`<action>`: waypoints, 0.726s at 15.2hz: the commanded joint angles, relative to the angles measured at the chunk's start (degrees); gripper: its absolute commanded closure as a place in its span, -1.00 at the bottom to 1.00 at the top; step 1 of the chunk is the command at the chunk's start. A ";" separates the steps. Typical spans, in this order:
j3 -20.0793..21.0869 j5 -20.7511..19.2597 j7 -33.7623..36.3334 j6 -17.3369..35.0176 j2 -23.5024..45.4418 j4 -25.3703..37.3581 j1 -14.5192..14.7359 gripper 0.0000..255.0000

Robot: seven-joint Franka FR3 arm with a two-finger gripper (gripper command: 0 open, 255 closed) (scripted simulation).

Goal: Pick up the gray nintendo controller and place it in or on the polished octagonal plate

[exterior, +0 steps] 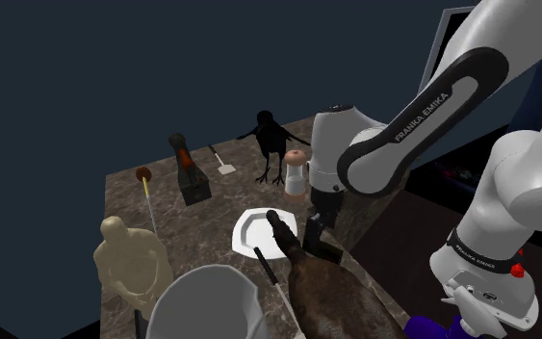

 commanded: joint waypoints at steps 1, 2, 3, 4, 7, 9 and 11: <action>0.62 0.29 0.37 2.41 2.31 -0.07 0.30 -1.00; 0.78 0.32 0.38 3.51 3.31 -0.16 0.34 -1.00; 0.92 0.34 0.39 4.62 4.33 -0.24 0.37 -1.00; 1.06 0.34 0.41 5.73 5.37 -0.30 0.40 -1.00; 1.37 0.23 0.51 8.59 8.13 -0.39 0.48 -1.00; 1.36 0.23 0.51 8.59 8.13 -0.39 0.49 -1.00; 1.36 0.23 0.51 8.59 8.13 -0.39 0.49 -1.00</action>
